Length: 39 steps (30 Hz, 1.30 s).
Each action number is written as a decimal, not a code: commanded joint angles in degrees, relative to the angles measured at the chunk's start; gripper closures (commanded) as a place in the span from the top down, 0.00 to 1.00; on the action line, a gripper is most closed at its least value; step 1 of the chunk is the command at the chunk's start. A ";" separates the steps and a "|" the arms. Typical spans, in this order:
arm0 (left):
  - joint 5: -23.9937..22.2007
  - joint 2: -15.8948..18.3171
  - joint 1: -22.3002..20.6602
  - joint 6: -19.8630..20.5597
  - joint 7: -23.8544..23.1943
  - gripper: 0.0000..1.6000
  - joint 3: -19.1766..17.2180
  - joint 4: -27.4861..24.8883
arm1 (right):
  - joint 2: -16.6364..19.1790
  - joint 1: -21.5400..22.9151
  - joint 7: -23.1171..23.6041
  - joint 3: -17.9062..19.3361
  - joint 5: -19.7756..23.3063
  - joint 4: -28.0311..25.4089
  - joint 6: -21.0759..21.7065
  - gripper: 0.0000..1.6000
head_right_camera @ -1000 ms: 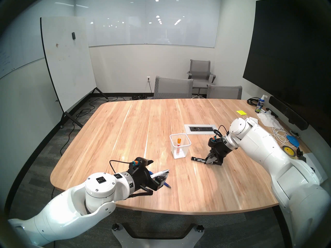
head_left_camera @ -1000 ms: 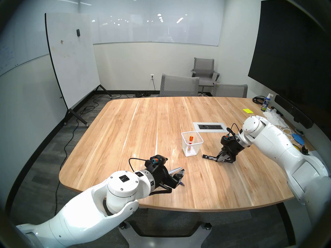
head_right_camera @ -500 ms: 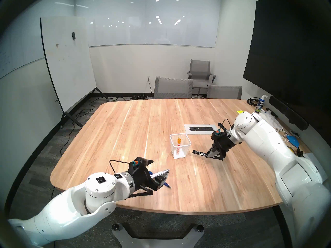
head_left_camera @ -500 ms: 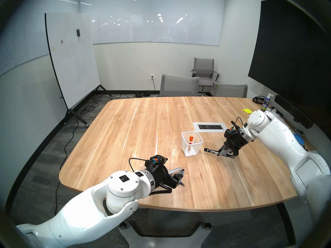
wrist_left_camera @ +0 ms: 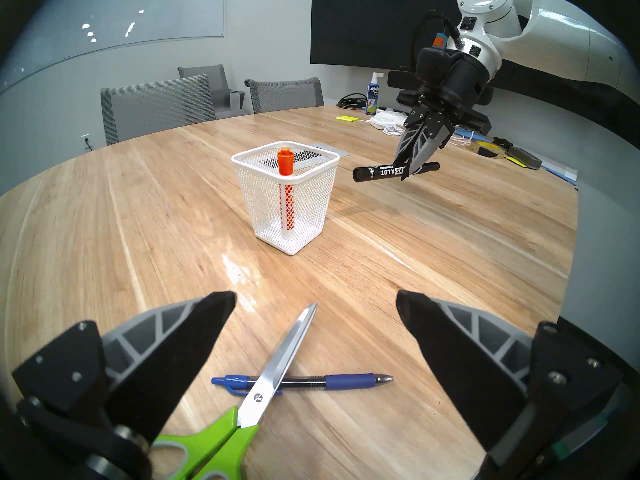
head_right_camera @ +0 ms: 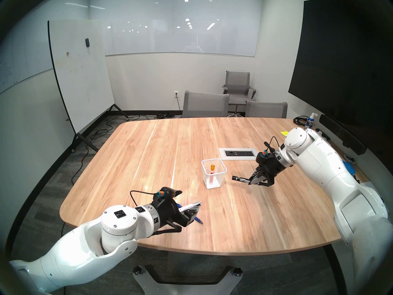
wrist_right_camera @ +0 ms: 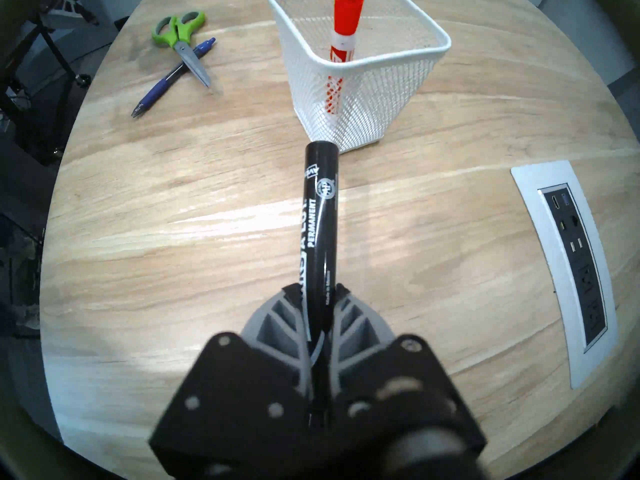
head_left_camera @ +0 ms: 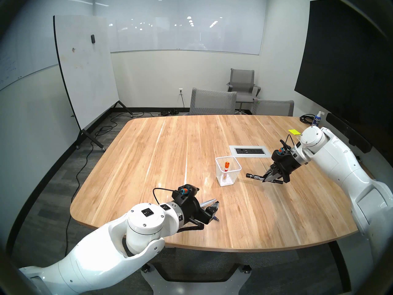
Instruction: Place the pen, the marker, and the scissors into the pen holder
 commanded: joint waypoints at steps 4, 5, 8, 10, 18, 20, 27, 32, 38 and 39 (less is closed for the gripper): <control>0.04 -0.23 -0.13 -0.37 0.04 1.00 -0.11 -0.91 | 5.83 -1.98 1.66 2.89 2.50 -8.53 -0.85 0.00; 0.04 -0.23 -0.13 -0.37 0.04 1.00 -0.11 -0.91 | 5.83 -1.98 1.66 2.89 2.50 -8.53 -0.85 0.00; 0.04 -0.23 -0.12 -0.38 0.04 1.00 -0.12 -0.92 | 6.83 -3.19 1.20 3.86 2.98 -10.66 -0.75 0.00; 0.04 -0.23 -0.12 -0.38 0.05 1.00 -0.12 -0.92 | 6.95 -3.36 1.16 3.97 3.00 -10.97 -0.74 0.00; 0.39 -1.89 -7.33 4.63 -4.31 1.00 1.37 1.45 | 7.55 -4.48 0.29 3.89 1.69 -13.42 -1.39 0.00; 0.43 -2.38 -8.66 5.79 -4.98 1.00 1.39 1.70 | 7.49 -4.54 0.18 3.84 1.57 -13.64 -1.31 0.00; 1.26 -5.11 -12.35 9.43 -8.22 1.00 0.92 2.71 | 7.42 -4.09 -0.45 2.86 -0.93 -15.10 -1.88 0.00; 1.56 -7.47 -15.79 12.38 -11.13 1.00 1.41 4.52 | 7.12 -4.20 -0.74 2.51 -2.50 -15.90 -1.92 0.00; 1.78 -10.21 -19.56 15.60 -16.14 1.00 2.87 7.69 | 7.14 -4.57 -0.61 2.31 -3.61 -17.41 -1.61 0.00; 1.78 -10.21 -19.56 15.60 -16.14 1.00 2.87 7.69 | 7.14 -4.57 -0.61 2.31 -3.61 -17.41 -1.61 0.00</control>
